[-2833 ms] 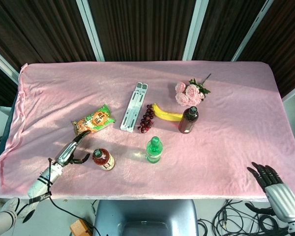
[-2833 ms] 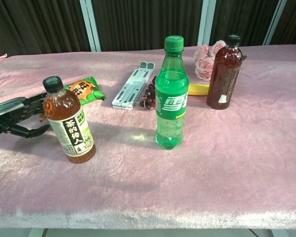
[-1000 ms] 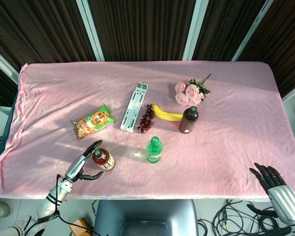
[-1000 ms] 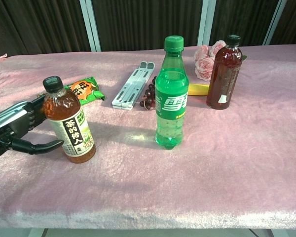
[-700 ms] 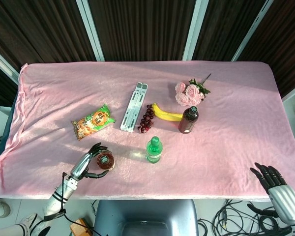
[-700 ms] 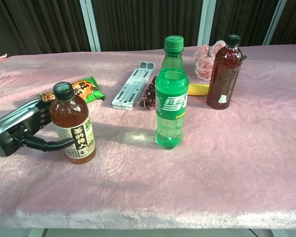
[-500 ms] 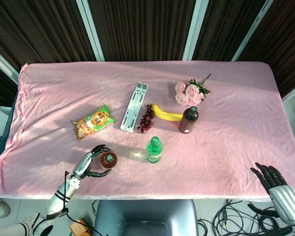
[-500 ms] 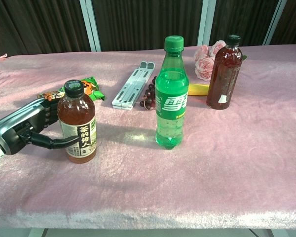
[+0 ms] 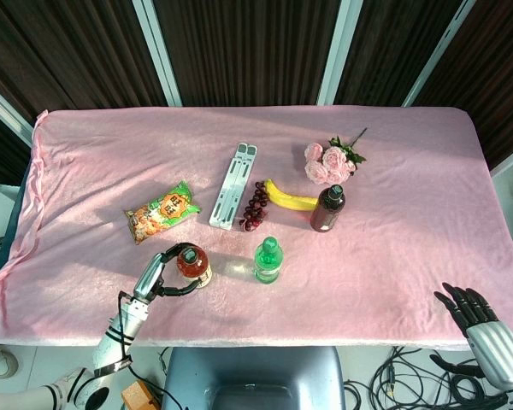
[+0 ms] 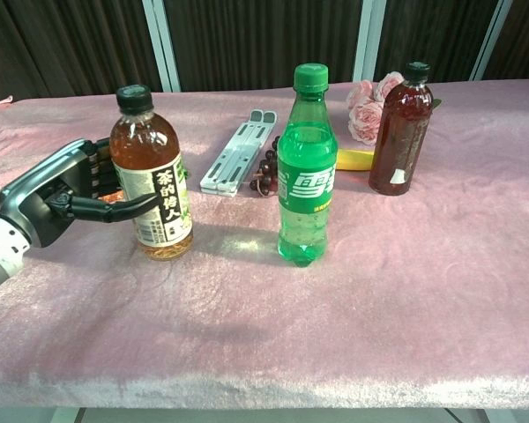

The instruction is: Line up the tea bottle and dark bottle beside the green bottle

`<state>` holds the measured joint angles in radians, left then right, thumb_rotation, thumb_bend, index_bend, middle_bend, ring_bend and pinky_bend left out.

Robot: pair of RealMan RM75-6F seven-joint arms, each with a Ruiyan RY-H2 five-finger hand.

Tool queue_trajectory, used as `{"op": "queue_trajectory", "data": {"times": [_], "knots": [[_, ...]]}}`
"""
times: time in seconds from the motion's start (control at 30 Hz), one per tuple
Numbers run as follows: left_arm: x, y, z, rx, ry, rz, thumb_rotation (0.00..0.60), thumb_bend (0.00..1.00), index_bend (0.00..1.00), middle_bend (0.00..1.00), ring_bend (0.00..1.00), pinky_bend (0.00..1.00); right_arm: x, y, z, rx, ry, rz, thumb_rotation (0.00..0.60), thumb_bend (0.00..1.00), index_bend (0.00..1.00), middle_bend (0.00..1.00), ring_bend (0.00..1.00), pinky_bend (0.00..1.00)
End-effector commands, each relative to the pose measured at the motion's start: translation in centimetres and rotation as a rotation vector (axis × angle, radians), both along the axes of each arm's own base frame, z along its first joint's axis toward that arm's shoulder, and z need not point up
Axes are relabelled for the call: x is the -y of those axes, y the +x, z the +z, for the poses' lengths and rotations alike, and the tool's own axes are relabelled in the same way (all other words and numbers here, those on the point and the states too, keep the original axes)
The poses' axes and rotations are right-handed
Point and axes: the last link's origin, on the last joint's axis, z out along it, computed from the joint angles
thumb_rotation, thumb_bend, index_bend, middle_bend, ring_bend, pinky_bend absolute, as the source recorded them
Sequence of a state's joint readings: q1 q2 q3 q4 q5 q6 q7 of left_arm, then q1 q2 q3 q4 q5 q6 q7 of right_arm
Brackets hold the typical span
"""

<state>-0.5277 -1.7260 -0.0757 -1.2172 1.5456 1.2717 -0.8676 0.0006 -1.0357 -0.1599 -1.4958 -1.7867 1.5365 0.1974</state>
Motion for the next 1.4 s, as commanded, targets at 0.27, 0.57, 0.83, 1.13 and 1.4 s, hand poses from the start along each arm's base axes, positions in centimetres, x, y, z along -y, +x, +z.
{"op": "queue_trajectory", "data": {"times": [0.27,0.57,0.83,1.13,1.4], "knots": [[-1.6,7.5,-3.3,-0.009,0.032,-0.031,0.6,0.53,0.78,0.79,0.57,0.56,0.0,-0.1,0.0,0.002,0.017,-0.005,0.6,0.26,0.0,0.0,0.0,0.02],[-2.6,7.6,-5.0,-0.062,0.005,0.0,0.6,0.53,0.78,0.79,0.56,0.55,-0.2,-0.4,0.5,0.018,0.016,-0.008,0.6,0.26,0.0,0.0,0.0,0.02],[-2.5,6.8,-5.4,-0.057,-0.016,0.02,0.6,0.53,0.78,0.79,0.56,0.55,-0.2,-0.3,0.3,0.018,0.02,-0.001,0.6,0.26,0.0,0.0,0.0,0.02],[-2.3,6.4,-6.0,-0.062,-0.035,0.023,0.6,0.52,0.78,0.79,0.56,0.53,-0.1,-0.2,0.3,0.015,0.022,0.0,0.6,0.26,0.0,0.0,0.0,0.02],[-2.0,5.8,-6.3,-0.07,-0.05,0.021,0.6,0.53,0.77,0.78,0.54,0.52,-0.2,-0.2,0.3,0.018,0.022,0.003,0.6,0.26,0.0,0.0,0.0,0.02]]}}
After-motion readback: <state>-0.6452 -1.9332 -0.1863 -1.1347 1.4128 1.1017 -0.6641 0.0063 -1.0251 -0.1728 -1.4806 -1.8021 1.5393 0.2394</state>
